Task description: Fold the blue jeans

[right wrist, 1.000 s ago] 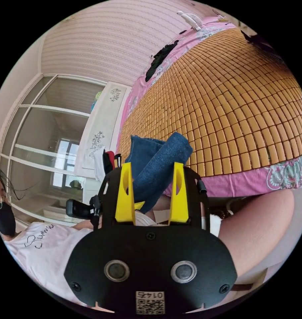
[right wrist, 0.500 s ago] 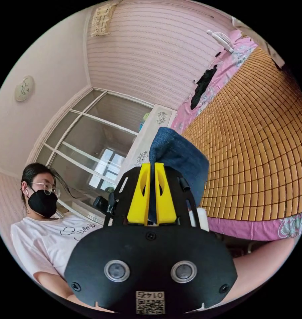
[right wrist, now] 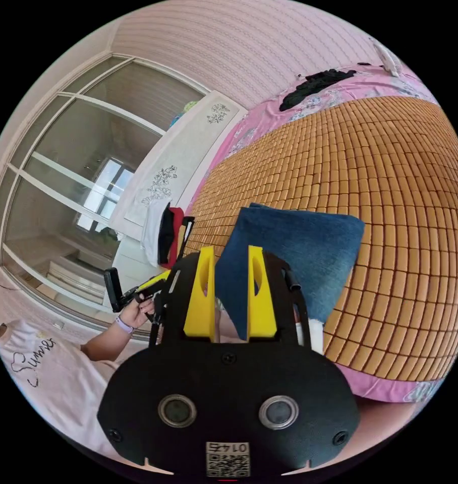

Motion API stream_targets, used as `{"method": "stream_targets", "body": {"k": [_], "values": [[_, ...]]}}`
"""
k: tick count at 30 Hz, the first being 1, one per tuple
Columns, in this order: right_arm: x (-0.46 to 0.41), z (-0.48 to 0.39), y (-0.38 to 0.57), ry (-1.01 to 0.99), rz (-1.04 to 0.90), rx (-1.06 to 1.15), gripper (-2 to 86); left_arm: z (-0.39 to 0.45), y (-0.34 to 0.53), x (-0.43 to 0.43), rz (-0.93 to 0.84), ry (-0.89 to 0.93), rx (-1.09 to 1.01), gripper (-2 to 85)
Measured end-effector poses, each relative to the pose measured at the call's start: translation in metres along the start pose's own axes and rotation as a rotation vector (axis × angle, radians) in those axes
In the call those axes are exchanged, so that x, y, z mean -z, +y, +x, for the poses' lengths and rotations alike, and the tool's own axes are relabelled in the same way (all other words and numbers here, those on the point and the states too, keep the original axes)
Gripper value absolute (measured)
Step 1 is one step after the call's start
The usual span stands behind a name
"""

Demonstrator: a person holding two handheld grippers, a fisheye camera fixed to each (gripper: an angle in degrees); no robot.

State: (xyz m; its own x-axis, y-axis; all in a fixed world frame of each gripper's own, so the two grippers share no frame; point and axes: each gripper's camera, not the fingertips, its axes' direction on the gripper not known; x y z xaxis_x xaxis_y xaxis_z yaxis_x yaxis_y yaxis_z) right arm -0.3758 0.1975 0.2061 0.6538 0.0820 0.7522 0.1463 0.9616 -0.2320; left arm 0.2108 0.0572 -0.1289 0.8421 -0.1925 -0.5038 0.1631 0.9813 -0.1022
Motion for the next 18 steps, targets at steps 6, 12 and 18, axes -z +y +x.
{"method": "stream_targets", "body": {"k": [6,12,18], "values": [[-0.036,0.043,0.041,0.084,0.047,-0.188,17.4,-0.025,-0.043,-0.058,-0.083,0.066,-0.023,15.1],[-0.11,0.049,0.049,-0.037,-0.059,-0.237,13.4,-0.056,-0.052,-0.109,-0.312,0.146,0.056,13.8],[-0.147,0.042,0.062,-0.2,-0.141,-0.238,5.3,-0.085,-0.03,-0.084,-0.323,0.207,0.055,10.0]]}}
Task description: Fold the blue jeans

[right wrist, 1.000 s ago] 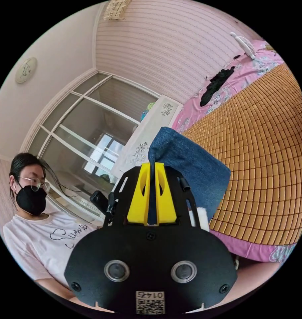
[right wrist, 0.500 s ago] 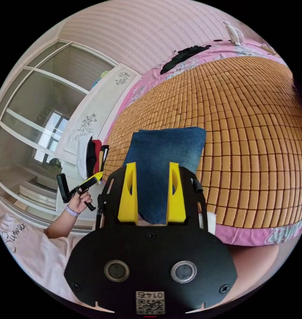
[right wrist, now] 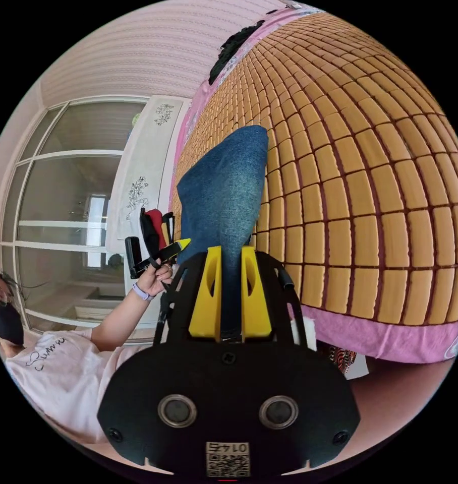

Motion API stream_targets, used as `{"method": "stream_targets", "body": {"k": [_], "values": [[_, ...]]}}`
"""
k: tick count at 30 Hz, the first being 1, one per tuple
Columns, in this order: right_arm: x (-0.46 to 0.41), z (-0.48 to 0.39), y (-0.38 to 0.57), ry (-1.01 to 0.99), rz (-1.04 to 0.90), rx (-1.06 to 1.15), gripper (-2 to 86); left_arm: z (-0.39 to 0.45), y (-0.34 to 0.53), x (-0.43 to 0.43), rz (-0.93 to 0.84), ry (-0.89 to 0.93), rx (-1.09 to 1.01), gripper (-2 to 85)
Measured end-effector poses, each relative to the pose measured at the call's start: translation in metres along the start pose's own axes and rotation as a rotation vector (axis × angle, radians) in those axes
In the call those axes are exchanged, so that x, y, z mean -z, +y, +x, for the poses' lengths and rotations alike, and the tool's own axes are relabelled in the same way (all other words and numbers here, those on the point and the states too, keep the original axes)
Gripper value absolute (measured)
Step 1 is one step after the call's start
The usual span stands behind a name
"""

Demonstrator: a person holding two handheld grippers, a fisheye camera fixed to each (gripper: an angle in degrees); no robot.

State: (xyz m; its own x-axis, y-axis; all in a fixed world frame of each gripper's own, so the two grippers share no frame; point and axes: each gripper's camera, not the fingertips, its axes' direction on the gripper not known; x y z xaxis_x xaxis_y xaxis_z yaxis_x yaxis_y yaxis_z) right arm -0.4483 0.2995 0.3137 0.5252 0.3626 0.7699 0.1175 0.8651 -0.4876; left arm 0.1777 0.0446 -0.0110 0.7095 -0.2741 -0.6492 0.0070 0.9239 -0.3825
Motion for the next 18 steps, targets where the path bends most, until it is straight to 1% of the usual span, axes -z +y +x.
{"method": "stream_targets", "body": {"k": [1,2,3,4,6,7,9,10,11,12,13,14,15,16,17,18], "values": [[-0.004,-0.007,0.002,0.03,-0.006,0.027,4.9,-0.003,0.01,0.006,0.007,0.014,0.007,8.4],[-0.012,-0.026,0.004,0.107,-0.018,0.094,4.2,-0.004,0.015,0.009,0.01,0.017,0.006,7.6],[-0.022,-0.049,0.004,0.177,-0.031,0.167,3.6,-0.003,0.027,0.014,0.02,0.005,-0.006,6.5],[-0.027,-0.062,0.004,0.203,-0.036,0.211,3.4,-0.001,0.039,0.019,0.038,-0.027,-0.016,5.8],[-0.051,-0.125,0.0,0.243,-0.056,0.431,2.8,-0.005,0.056,0.028,0.069,-0.047,-0.005,5.4],[-0.06,-0.144,-0.001,0.249,-0.07,0.499,2.6,-0.013,0.067,0.035,0.098,-0.017,0.046,5.2],[-0.111,-0.224,0.003,0.341,-0.161,0.812,2.2,-0.031,0.085,0.047,0.155,0.052,0.14,4.9],[-0.126,-0.243,0.006,0.361,-0.188,0.893,2.2,-0.041,0.099,0.057,0.207,0.082,0.185,4.8],[-0.156,-0.278,0.014,0.373,-0.242,1.043,2.1,-0.046,0.106,0.063,0.237,0.087,0.199,4.7],[-0.187,-0.309,0.024,0.357,-0.301,1.177,2.1,-0.053,0.12,0.077,0.303,0.088,0.225,4.7],[-0.202,-0.323,0.029,0.346,-0.325,1.239,2.1,-0.062,0.135,0.093,0.373,0.077,0.256,4.7],[-0.23,-0.351,0.04,0.324,-0.364,1.361,2.0,-0.066,0.143,0.103,0.411,0.074,0.277,4.7],[-0.253,-0.379,0.05,0.301,-0.392,1.465,2.0,-0.075,0.162,0.124,0.495,0.065,0.327,4.7],[-0.264,-0.393,0.055,0.283,-0.398,1.518,2.0,-0.083,0.184,0.149,0.596,0.05,0.373,4.6],[-0.28,-0.42,0.062,0.227,-0.402,1.605,2.0,-0.086,0.196,0.163,0.65,0.041,0.392,4.7],[-0.292,-0.447,0.063,0.149,-0.396,1.65,2.0,-0.09,0.221,0.193,0.763,0.014,0.421,4.7]]}}
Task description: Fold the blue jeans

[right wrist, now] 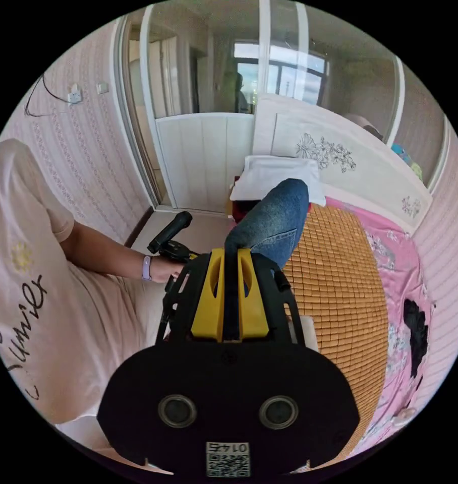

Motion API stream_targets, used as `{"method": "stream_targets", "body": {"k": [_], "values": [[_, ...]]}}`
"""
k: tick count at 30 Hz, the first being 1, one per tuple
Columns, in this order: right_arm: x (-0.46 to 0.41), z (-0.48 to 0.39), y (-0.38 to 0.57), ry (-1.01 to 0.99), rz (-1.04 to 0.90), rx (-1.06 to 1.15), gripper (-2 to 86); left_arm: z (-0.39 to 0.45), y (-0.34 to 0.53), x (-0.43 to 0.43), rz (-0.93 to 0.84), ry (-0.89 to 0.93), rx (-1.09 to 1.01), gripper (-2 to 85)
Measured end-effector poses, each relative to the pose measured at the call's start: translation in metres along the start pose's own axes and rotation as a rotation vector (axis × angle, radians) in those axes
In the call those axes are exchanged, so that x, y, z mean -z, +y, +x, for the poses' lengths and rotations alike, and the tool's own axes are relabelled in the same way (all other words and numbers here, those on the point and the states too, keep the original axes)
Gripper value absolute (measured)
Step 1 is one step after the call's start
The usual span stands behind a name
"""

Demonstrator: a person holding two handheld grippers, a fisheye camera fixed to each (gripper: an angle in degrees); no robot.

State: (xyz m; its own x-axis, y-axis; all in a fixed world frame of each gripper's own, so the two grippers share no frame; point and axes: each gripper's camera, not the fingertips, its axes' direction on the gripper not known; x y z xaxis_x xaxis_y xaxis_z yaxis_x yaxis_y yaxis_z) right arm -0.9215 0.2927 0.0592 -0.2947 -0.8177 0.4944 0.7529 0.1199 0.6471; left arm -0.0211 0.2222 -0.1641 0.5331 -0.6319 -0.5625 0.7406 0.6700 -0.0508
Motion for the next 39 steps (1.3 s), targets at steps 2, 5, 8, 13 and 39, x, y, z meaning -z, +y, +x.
{"method": "stream_targets", "body": {"k": [2,5,8,13,39], "values": [[-0.001,0.02,-0.037,-0.064,0.087,0.013,2.0,-0.005,-0.009,0.059,0.166,-0.04,0.003,4.8],[-0.018,0.083,-0.089,-0.146,0.182,-0.083,2.3,-0.006,-0.033,0.144,0.404,-0.128,-0.052,4.9],[-0.061,0.14,-0.136,-0.106,0.207,-0.145,2.8,-0.009,-0.072,0.194,0.543,-0.2,-0.1,4.9],[-0.163,0.218,-0.185,-0.052,0.162,-0.327,5.0,-0.047,-0.144,0.213,0.585,-0.348,-0.027,4.9],[-0.299,0.264,-0.059,0.07,-0.137,-0.625,11.6,-0.147,-0.124,0.197,0.301,-0.506,0.118,8.8]]}}
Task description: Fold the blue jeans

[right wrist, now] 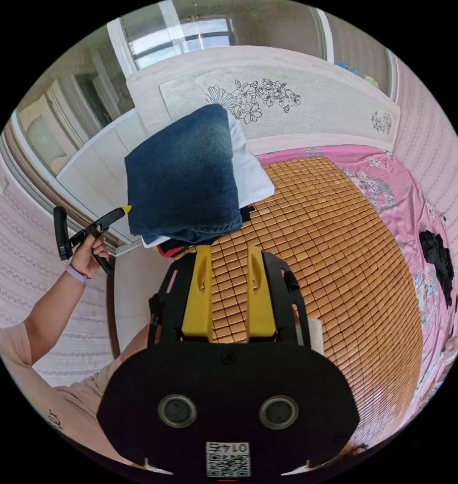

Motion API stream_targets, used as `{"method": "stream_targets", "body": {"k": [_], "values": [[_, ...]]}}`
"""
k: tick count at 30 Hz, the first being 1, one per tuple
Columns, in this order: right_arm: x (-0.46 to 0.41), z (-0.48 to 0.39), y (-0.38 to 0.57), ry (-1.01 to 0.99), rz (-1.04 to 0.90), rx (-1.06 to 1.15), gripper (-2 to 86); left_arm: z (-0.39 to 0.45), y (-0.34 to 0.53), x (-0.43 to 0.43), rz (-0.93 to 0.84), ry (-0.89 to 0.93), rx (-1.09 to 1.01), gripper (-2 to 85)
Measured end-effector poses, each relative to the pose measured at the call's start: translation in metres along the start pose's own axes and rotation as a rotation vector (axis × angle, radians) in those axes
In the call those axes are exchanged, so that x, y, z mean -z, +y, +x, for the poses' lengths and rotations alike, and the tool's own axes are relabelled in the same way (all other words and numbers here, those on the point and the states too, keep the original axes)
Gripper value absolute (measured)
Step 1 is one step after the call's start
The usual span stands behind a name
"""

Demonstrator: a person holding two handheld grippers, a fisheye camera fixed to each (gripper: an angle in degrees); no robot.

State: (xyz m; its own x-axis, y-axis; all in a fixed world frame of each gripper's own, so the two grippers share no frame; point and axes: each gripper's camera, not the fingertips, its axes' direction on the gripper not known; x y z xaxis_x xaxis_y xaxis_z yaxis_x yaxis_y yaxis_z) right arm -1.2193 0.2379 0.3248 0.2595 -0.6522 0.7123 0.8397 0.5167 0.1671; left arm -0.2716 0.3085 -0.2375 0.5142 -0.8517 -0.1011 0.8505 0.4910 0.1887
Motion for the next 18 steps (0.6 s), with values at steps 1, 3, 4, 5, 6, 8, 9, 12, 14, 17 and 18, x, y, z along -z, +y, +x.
{"method": "stream_targets", "body": {"k": [1,3,4,5,6,8,9,12,14,17,18], "values": [[-0.001,0.002,0.0,-0.022,0.009,-0.016,12.4,0.003,0.001,-0.003,-0.007,-0.001,-0.007,7.7],[-0.01,0.01,-0.004,-0.086,0.026,-0.078,16.1,0.009,0.003,-0.006,-0.016,-0.004,-0.012,6.0],[-0.013,0.013,-0.005,-0.097,0.025,-0.097,17.1,0.012,0.005,-0.008,-0.017,-0.009,-0.014,5.1],[-0.02,0.019,-0.008,-0.13,0.021,-0.139,17.5,0.014,0.006,-0.009,-0.017,-0.017,-0.014,5.0],[-0.027,0.027,-0.011,-0.182,0.01,-0.186,17.1,0.017,0.008,-0.011,-0.015,-0.027,-0.016,4.9],[-0.031,0.037,-0.018,-0.315,-0.012,-0.22,13.9,0.02,0.012,-0.013,-0.012,-0.022,-0.01,4.6],[-0.026,0.04,-0.027,-0.389,-0.021,-0.236,9.6,0.022,0.013,-0.014,-0.013,-0.012,-0.007,4.0],[0.006,0.008,-0.074,-0.259,-0.032,0.006,2.6,0.031,0.008,-0.014,-0.006,-0.004,-0.042,1.3],[0.03,-0.019,-0.102,-0.148,0.045,0.194,1.8,0.043,-0.001,-0.012,0.037,-0.055,-0.073,0.5],[0.056,-0.027,-0.134,-0.113,0.146,0.19,1.3,0.056,-0.019,-0.012,0.142,-0.097,-0.024,-0.1],[0.049,-0.021,-0.137,-0.063,0.073,0.121,1.3,0.06,-0.025,-0.019,0.126,-0.094,-0.005,-0.1]]}}
